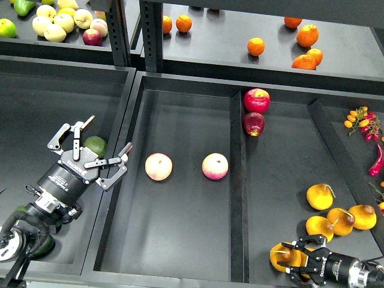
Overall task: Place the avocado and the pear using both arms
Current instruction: 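Carry the pear into the side bin of yellow pears and release, then raise the open right gripper and move it back toward the apples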
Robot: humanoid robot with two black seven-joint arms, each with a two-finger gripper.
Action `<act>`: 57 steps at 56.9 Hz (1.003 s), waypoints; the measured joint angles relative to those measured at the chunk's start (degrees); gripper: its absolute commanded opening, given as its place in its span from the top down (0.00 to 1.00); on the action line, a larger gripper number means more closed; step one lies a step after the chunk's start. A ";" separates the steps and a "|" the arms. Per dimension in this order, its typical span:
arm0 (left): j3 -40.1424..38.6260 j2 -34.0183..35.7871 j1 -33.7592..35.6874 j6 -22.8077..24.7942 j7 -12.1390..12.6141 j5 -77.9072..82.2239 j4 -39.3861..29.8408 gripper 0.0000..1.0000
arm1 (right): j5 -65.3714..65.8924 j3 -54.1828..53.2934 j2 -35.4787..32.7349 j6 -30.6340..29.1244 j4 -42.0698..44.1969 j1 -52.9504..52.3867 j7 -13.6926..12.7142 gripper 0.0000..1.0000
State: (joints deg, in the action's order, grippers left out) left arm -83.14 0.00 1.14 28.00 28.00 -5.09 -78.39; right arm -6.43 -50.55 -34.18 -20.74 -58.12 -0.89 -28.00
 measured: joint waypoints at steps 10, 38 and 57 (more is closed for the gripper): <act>0.00 0.00 0.00 0.00 0.00 0.00 -0.01 0.01 | 0.54 0.02 0.41 0.01 0.21 0.17 0.00 0.44; 0.00 0.00 0.00 0.00 0.00 -0.01 -0.01 0.01 | -0.07 -0.45 0.24 0.61 -1.62 0.23 0.00 0.03; 0.00 0.00 -0.07 0.00 0.00 -0.01 -0.01 0.01 | -5.51 -7.82 -0.18 2.20 -10.43 -0.02 0.00 0.02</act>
State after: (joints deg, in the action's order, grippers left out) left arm -83.14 0.00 1.07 28.00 28.00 -5.10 -78.40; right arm -11.94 -58.37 -34.36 -18.54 -68.55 -0.91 -28.00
